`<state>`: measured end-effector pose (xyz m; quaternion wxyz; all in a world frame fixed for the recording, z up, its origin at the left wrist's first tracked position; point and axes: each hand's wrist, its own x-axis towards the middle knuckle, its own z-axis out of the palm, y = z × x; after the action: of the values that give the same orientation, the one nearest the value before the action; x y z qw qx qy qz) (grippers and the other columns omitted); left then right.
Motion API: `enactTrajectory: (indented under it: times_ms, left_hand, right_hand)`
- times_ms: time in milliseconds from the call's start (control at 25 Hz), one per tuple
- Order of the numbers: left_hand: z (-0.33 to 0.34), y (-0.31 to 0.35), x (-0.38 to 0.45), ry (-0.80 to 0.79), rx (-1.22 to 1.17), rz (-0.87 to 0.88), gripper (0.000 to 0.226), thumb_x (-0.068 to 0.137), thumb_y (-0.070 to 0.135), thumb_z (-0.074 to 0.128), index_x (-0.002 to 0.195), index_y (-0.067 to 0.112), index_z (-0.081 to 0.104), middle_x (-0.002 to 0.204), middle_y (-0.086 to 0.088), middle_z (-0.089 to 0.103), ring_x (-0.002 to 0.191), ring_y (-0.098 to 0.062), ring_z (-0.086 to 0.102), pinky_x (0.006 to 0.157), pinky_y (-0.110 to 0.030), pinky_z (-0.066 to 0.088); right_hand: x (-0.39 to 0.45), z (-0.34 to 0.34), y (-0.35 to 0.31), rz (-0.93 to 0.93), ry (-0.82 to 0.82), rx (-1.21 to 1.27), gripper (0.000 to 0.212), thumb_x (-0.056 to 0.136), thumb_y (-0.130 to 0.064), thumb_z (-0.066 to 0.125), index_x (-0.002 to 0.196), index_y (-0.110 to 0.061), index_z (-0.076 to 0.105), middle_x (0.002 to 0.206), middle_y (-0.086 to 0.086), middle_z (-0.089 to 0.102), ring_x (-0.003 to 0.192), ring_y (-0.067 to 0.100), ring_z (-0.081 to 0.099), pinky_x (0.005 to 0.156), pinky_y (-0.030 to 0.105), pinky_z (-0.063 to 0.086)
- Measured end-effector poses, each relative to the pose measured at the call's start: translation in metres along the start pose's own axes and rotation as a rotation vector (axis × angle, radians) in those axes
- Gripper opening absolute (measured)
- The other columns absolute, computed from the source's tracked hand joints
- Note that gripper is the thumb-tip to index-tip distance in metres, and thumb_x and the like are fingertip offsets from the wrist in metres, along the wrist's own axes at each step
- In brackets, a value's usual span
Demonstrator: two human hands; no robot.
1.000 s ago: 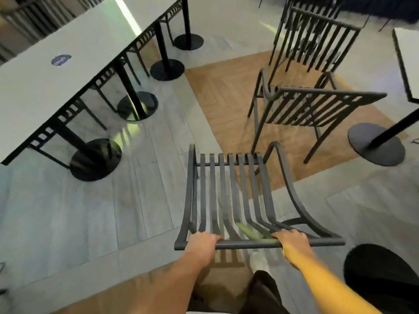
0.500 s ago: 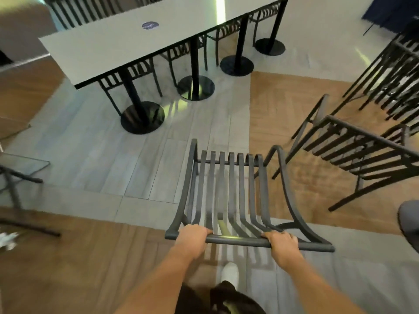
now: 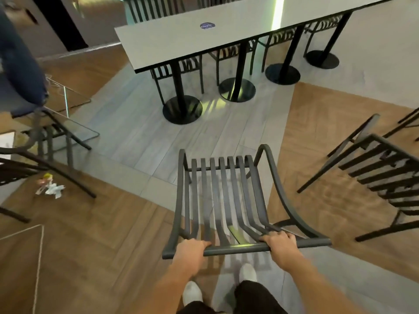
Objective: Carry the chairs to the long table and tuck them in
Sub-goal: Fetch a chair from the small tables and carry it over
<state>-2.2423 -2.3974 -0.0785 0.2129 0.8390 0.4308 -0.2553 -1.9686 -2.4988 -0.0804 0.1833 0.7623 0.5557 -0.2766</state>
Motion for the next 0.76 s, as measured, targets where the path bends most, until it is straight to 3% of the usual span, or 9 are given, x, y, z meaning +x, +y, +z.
enactTrajectory:
  times_ms: [240,480,760]
  left_hand:
    - [-0.003,0.026,-0.008,0.036,-0.155,-0.165,0.061,0.100,0.009,0.049,0.150,0.043,0.045,0.132,-0.001,0.067,0.117,-0.022,0.064,0.105,-0.038,0.049]
    - [-0.020,0.051,0.005,-0.040,-0.238,-0.302,0.060,0.099,0.017,0.056,0.149,0.049,0.044,0.138,0.002,0.062,0.122,-0.019,0.061,0.106,-0.038,0.049]
    - [-0.050,0.059,0.049,0.039,-0.261,-0.337,0.056,0.101,0.014,0.054,0.147,0.045,0.049,0.134,0.003,0.063,0.122,-0.017,0.060,0.109,-0.037,0.046]
  right_hand:
    - [0.028,-0.025,0.014,-0.130,-0.009,-0.068,0.059,0.094,-0.002,0.049,0.137,-0.042,0.053,0.135,-0.005,0.058,0.132,0.027,0.045,0.116,0.049,0.025]
    - [0.052,-0.041,0.034,-0.248,-0.019,-0.178,0.051,0.095,0.000,0.049,0.134,-0.032,0.055,0.134,0.000,0.057,0.130,0.030,0.044,0.114,0.051,0.029]
    - [0.102,-0.087,0.053,-0.303,0.048,-0.209,0.058,0.094,0.005,0.043,0.137,-0.032,0.053,0.137,0.000,0.055,0.130,0.030,0.044,0.112,0.051,0.029]
